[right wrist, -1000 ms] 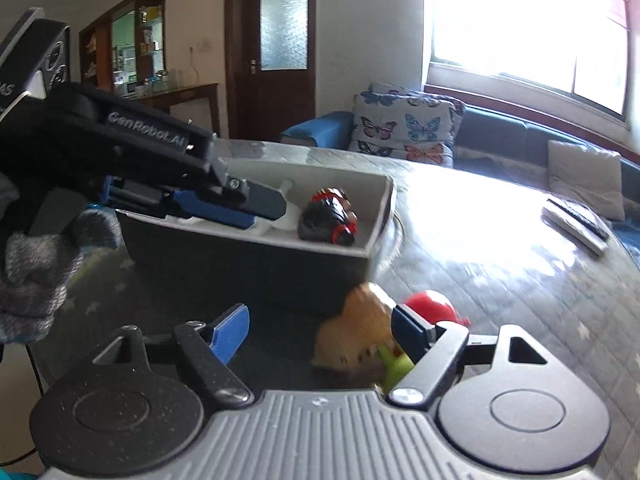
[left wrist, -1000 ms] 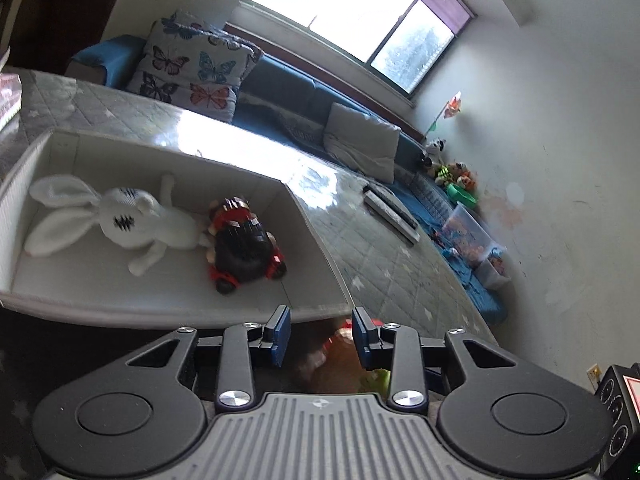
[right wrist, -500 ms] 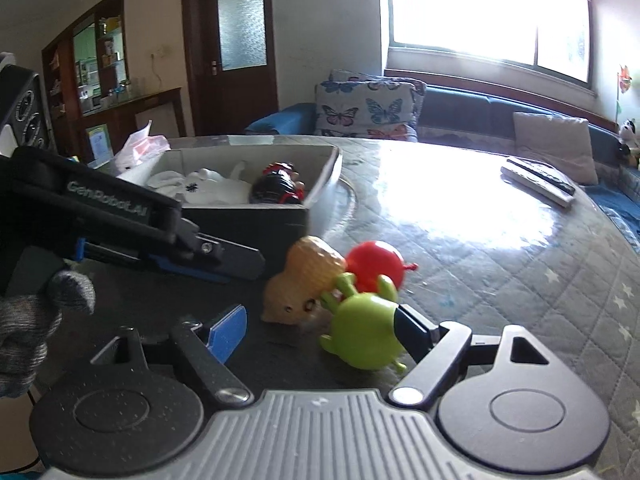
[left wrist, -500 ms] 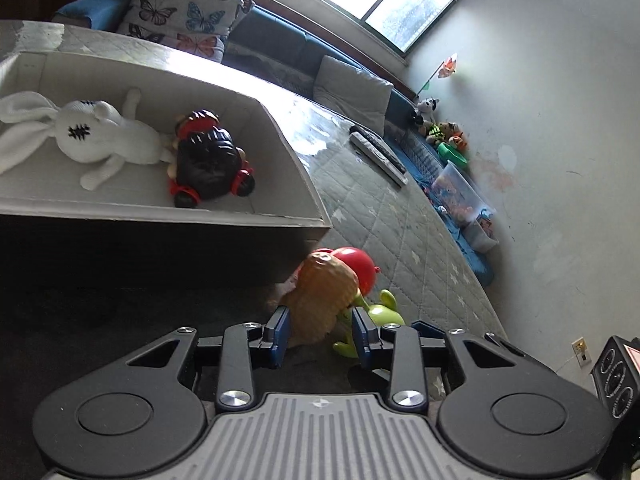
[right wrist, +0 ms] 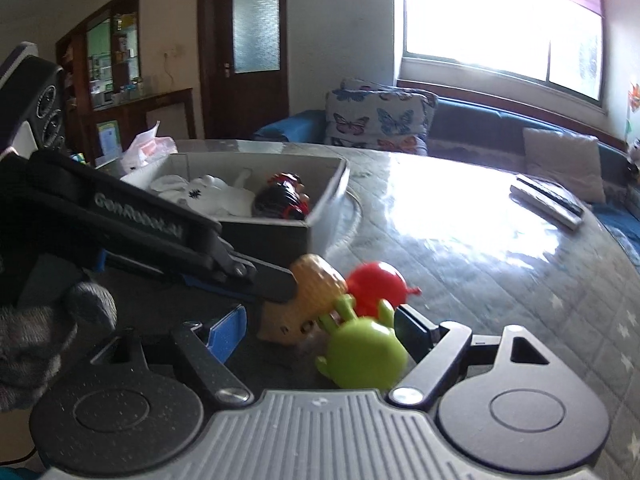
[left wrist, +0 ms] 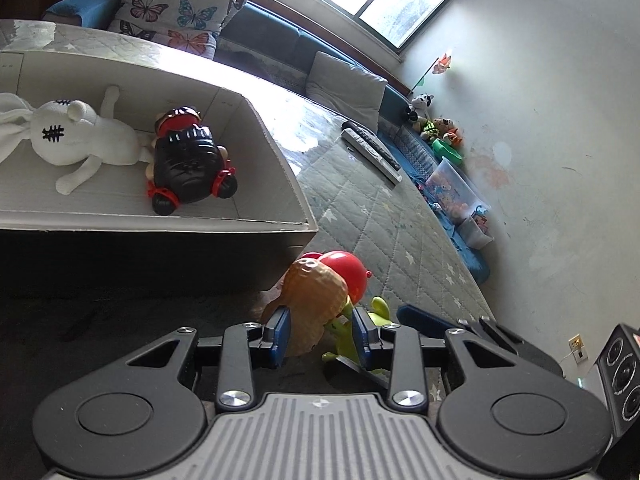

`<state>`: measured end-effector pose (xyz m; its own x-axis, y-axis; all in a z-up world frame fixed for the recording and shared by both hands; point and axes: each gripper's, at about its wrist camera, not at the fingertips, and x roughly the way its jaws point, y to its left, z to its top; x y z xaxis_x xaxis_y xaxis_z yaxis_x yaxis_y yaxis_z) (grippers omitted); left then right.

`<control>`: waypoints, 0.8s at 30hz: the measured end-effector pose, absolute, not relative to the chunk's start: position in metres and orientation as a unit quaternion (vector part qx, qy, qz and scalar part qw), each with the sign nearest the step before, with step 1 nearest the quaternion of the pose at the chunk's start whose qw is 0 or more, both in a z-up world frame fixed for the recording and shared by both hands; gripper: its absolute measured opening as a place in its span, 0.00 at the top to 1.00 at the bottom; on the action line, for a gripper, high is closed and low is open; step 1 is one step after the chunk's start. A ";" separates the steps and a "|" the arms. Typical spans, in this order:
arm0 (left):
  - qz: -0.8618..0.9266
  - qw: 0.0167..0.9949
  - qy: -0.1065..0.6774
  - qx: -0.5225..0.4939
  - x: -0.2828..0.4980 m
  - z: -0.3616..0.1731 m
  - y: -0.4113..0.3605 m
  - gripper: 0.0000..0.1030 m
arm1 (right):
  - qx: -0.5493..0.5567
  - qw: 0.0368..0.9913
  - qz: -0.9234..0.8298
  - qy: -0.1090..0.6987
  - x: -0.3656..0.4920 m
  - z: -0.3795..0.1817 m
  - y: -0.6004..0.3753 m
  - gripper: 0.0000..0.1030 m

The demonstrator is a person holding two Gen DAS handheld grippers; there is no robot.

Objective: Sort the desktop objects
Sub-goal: 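Close the left tool on the tan peanut-shaped toy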

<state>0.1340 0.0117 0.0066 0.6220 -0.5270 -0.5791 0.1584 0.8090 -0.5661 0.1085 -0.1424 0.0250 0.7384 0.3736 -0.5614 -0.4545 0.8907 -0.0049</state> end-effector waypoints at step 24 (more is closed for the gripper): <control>-0.181 0.858 0.401 -0.265 0.128 -0.002 0.043 0.65 | -0.138 0.893 0.306 0.300 0.116 0.004 -0.100 0.15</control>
<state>0.1279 0.0427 -0.0023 0.6134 -0.5230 -0.5917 0.0983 0.7940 -0.5999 0.1162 -0.1003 0.0042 0.6330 0.4637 -0.6199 -0.6296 0.7743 -0.0637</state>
